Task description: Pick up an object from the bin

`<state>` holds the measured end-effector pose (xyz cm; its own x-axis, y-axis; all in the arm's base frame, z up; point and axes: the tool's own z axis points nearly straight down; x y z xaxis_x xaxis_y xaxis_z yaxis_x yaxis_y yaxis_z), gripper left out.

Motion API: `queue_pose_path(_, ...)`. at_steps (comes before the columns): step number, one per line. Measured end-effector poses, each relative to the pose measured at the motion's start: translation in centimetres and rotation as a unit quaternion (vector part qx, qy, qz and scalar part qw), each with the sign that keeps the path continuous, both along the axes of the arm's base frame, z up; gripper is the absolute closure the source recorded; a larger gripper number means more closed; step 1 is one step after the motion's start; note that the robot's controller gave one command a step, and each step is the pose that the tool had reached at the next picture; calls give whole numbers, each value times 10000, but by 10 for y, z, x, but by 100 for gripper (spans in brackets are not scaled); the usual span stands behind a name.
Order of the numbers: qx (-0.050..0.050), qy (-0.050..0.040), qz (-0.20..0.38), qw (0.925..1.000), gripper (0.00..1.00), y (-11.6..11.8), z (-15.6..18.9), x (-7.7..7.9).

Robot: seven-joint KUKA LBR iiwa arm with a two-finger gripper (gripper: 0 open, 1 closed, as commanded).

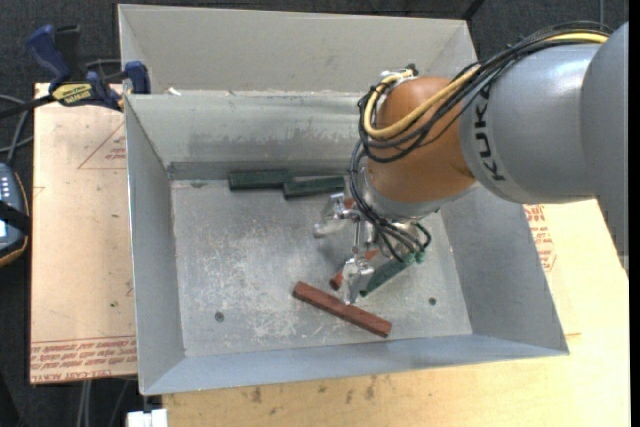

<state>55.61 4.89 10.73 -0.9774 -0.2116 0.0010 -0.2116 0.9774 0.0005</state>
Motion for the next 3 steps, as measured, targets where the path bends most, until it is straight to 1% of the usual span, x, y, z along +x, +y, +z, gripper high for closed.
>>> queue_pose_path(1,5,1,-13,10000,0,14,-26,-16)
queue_pose_path(2,36,-131,343,9993,100,-39,-29,-32)
queue_pose_path(3,36,-131,343,9993,100,-39,-29,-32)
